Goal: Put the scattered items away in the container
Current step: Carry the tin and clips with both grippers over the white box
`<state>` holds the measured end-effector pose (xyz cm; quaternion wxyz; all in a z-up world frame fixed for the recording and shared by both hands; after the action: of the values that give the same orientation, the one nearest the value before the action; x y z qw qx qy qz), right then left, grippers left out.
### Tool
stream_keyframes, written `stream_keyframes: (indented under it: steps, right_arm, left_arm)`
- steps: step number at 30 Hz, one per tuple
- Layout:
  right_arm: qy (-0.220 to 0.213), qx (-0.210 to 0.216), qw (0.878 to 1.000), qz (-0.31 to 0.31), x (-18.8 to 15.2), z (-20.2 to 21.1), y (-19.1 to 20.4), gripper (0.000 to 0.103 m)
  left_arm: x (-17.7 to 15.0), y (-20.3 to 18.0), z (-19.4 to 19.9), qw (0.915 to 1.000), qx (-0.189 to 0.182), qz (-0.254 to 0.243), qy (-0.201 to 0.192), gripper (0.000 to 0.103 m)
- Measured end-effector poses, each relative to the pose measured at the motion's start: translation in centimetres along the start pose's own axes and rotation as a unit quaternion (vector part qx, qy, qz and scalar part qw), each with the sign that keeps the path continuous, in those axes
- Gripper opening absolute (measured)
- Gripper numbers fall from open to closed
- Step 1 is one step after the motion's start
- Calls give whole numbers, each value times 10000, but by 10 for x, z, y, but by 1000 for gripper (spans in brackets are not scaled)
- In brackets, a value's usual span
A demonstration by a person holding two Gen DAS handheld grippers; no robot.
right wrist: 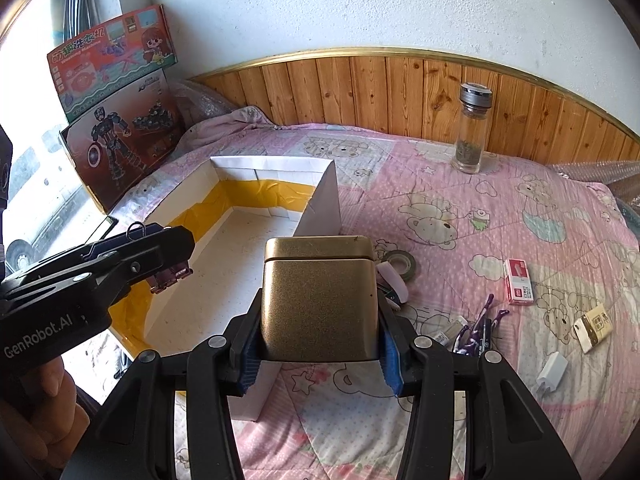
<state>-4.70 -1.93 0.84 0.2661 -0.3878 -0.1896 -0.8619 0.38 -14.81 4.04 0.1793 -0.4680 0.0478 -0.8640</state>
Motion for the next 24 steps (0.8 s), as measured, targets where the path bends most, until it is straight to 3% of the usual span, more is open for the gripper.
stream_keyframes:
  steps: [24]
  right_arm:
    - [74,1,9986,529,39,-22,51,50]
  left_arm:
    - [23,47,-1,9989,29,447,-106,38]
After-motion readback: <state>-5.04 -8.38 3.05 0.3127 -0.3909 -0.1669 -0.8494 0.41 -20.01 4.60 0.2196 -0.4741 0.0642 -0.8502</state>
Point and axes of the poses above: each gripper's, at about its wrist camera, not at the fingertips, and z roughly against the way its jaws point, y to its left, x to its top, the point moved 3 cm from there along -z, roughly the way its jaws point, and after that the axes turned 7 degrees about -y, right-handed, at the moved point
